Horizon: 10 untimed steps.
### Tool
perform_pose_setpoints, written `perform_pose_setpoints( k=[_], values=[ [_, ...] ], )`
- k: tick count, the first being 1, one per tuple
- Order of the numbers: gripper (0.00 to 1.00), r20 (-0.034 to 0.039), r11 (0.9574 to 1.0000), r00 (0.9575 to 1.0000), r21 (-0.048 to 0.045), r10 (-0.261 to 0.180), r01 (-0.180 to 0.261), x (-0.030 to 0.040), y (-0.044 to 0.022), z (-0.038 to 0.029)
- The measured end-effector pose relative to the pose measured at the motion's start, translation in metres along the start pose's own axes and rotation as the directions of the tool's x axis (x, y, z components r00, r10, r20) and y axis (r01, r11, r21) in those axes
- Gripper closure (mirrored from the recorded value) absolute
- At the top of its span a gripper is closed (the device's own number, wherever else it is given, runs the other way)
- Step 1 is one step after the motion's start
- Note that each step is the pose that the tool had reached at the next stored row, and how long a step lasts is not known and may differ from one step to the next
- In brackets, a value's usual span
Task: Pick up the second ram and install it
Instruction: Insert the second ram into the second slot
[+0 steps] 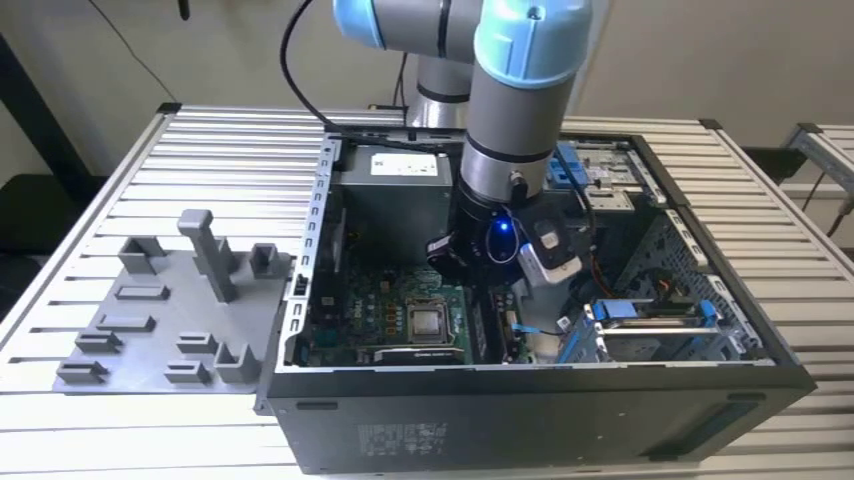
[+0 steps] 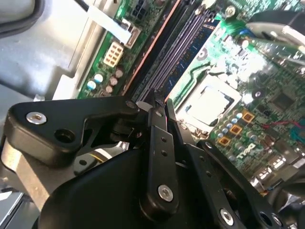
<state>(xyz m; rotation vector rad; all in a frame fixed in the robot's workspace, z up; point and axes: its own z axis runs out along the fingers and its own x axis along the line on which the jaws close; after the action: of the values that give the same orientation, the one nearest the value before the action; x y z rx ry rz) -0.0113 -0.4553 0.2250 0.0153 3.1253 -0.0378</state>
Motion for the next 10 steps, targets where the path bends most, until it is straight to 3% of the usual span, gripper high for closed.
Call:
perform_pose_setpoints(
  k=[10],
  values=[
    [0.85,0.0000,1.0000,1.0000,0.0001,0.000,0.000,-0.0025,-0.0011,0.0014]
  ],
)
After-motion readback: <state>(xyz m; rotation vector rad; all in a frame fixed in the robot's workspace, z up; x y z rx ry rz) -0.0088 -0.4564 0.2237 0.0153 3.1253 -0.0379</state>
